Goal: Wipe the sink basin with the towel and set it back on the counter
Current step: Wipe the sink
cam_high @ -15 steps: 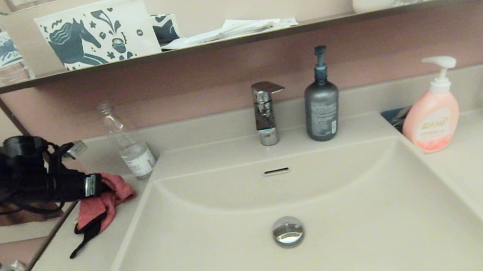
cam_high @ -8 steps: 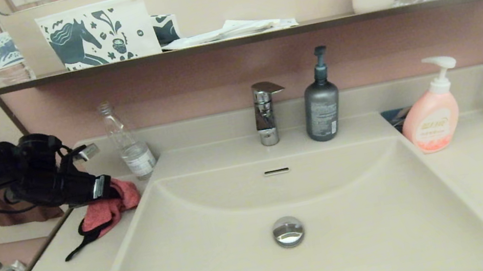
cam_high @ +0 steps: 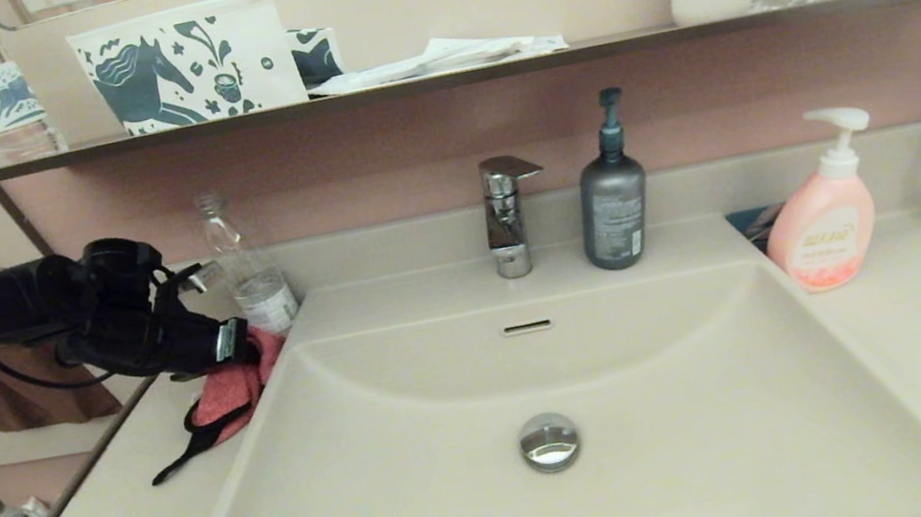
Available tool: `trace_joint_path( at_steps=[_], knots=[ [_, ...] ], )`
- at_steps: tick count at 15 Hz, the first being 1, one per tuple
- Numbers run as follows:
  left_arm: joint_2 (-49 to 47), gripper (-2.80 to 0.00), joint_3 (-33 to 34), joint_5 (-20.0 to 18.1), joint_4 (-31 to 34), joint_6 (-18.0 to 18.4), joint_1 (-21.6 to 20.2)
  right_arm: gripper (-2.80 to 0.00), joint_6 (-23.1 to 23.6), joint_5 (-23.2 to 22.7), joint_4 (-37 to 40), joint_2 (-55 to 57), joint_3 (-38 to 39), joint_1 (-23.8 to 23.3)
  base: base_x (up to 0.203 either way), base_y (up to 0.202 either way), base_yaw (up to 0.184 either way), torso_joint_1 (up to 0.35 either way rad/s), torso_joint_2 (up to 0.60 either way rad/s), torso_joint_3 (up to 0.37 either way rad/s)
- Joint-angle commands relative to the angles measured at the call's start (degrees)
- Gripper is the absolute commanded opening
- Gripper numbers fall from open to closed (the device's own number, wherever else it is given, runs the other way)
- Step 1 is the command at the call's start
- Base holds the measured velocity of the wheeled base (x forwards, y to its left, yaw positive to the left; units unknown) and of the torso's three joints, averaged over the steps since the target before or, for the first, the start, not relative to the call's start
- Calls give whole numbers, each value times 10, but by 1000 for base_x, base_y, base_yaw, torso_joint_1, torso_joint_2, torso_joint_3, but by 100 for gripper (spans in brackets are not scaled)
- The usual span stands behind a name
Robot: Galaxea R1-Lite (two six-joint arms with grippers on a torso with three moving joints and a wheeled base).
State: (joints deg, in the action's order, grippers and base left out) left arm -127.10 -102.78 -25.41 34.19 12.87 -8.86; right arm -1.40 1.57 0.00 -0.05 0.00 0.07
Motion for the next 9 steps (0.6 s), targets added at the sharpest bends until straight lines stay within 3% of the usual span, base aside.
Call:
trace_joint_path(
  at_steps=[1, 7, 9],
  knots=[
    [-7, -280, 7, 7, 2, 4, -7, -280, 0, 0, 0, 0, 0, 0, 0, 0, 0, 0, 0, 0],
    [15, -280, 48, 21, 72, 32, -31, -280, 0, 0, 0, 0, 0, 0, 0, 0, 0, 0, 0, 0],
    [24, -280, 63, 49, 82, 32, -34, -280, 0, 0, 0, 0, 0, 0, 0, 0, 0, 0, 0, 0]
  ],
)
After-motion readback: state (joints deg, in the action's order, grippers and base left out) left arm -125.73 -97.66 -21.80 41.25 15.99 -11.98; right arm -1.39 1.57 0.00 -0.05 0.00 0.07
